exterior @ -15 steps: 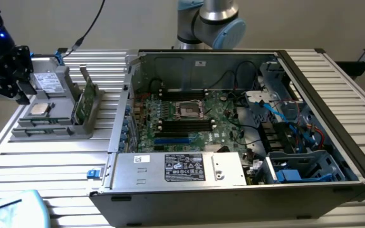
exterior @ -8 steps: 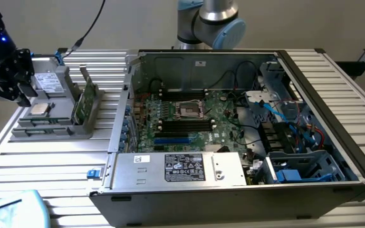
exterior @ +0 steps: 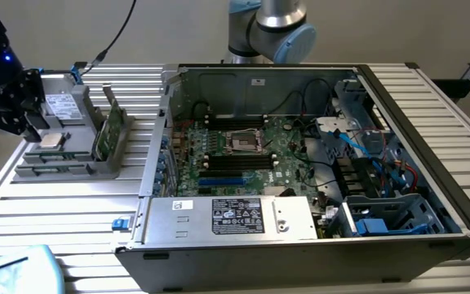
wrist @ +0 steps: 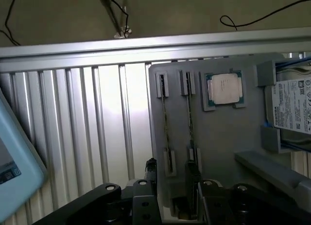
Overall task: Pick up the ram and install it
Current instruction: 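Pick up the ram and move it above insertion slot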
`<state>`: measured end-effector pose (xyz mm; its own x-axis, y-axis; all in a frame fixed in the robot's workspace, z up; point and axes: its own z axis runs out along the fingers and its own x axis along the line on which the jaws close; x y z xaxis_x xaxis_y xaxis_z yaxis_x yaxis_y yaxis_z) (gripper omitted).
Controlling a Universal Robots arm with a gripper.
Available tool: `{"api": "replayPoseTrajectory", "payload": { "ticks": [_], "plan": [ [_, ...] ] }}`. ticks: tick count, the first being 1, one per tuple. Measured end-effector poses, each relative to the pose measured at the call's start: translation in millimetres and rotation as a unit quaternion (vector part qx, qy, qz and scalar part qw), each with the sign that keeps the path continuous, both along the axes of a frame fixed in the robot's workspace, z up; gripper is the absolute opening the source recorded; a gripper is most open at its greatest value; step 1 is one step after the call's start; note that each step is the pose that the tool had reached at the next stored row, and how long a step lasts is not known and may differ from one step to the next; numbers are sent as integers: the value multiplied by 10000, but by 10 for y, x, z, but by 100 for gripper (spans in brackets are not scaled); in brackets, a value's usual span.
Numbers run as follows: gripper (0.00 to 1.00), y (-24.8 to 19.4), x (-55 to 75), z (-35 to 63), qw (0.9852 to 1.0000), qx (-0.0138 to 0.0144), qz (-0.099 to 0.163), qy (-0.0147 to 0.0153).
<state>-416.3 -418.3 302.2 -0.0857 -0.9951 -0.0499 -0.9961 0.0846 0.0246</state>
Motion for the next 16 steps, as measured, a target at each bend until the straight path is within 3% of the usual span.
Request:
{"api": "replayPoseTrajectory", "payload": {
  "ticks": [16],
  "plan": [
    [37,2,-7,-279,9995,0,315,4]
  ]
}}
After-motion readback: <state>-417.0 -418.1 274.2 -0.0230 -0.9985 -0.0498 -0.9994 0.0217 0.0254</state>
